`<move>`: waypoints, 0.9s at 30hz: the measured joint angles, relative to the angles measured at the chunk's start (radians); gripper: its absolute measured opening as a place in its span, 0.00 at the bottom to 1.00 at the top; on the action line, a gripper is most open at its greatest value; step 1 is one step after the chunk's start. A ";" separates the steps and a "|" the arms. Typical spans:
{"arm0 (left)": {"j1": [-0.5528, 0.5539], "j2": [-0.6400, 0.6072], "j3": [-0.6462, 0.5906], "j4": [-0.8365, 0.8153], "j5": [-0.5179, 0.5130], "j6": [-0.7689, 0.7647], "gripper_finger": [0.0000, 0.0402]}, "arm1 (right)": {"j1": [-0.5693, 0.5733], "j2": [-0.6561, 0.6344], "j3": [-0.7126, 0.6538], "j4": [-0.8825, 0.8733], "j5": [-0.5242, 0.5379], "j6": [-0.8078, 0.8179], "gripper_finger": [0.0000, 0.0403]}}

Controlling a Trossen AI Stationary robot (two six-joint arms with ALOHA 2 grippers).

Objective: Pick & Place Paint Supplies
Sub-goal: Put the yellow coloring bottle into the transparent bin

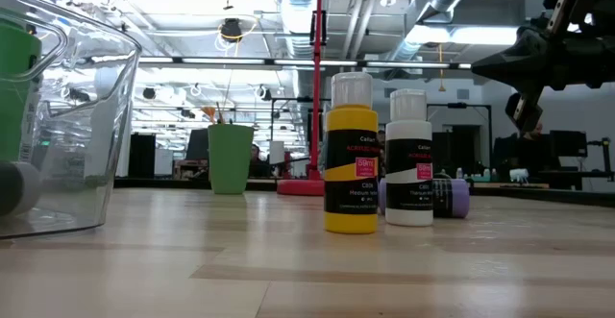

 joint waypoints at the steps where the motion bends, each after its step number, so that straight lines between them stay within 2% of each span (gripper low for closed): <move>1: 0.034 0.002 0.000 0.022 0.019 0.020 0.37 | 0.000 0.000 0.000 0.000 0.000 0.000 0.00; 6: 0.175 0.039 0.000 0.225 0.190 0.093 0.38 | 0.000 0.000 0.000 0.000 0.000 0.000 0.00; 13: 0.201 0.175 0.000 0.479 0.298 0.279 0.51 | 0.000 0.000 0.000 0.000 0.000 0.000 0.00; 19: 0.194 0.312 -0.001 0.566 0.306 0.283 0.64 | 0.000 0.000 0.000 0.000 0.000 0.000 0.00; 27: 0.194 0.445 -0.001 0.639 0.306 0.283 0.67 | 0.000 0.000 0.000 0.000 0.000 0.000 0.00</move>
